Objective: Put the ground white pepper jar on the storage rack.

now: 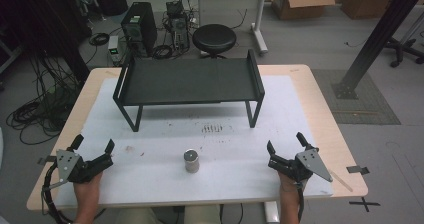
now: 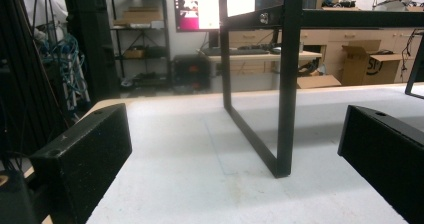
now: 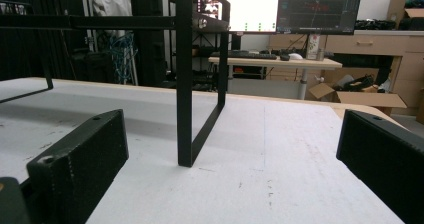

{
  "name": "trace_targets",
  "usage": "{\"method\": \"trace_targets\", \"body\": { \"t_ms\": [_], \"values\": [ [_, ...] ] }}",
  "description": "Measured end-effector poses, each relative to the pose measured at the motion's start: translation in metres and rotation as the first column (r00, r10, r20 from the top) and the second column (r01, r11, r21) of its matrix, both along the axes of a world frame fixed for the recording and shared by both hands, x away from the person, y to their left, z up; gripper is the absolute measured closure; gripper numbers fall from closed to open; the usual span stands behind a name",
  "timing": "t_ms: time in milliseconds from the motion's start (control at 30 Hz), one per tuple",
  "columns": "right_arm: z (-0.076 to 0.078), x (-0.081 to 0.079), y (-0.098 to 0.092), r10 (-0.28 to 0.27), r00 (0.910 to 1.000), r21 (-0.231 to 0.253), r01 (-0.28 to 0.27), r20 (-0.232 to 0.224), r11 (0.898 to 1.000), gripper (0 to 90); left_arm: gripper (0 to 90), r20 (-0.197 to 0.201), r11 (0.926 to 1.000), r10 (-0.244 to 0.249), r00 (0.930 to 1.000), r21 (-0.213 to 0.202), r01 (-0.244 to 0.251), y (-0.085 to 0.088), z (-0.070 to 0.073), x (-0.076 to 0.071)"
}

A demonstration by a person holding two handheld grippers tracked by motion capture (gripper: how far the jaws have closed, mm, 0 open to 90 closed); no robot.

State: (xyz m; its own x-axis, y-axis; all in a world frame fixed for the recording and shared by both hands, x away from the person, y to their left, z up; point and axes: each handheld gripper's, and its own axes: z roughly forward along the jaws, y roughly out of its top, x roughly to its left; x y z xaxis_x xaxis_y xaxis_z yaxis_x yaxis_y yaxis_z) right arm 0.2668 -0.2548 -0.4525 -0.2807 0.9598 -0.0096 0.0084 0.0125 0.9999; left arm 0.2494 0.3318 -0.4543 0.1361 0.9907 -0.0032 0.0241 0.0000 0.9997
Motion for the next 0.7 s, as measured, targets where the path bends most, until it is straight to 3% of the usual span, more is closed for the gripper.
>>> {"method": "trace_targets", "body": {
  "t_ms": [700],
  "values": [
    [0.0004, 0.0011, -0.0011, 0.003, 1.0000, 0.009, -0.003, -0.008, 1.000, 0.0, 1.0, -0.003, 1.0000, -0.003, 1.0000, -0.001, 0.003, 0.0000, 0.0001, 0.0003]
  ]
}}
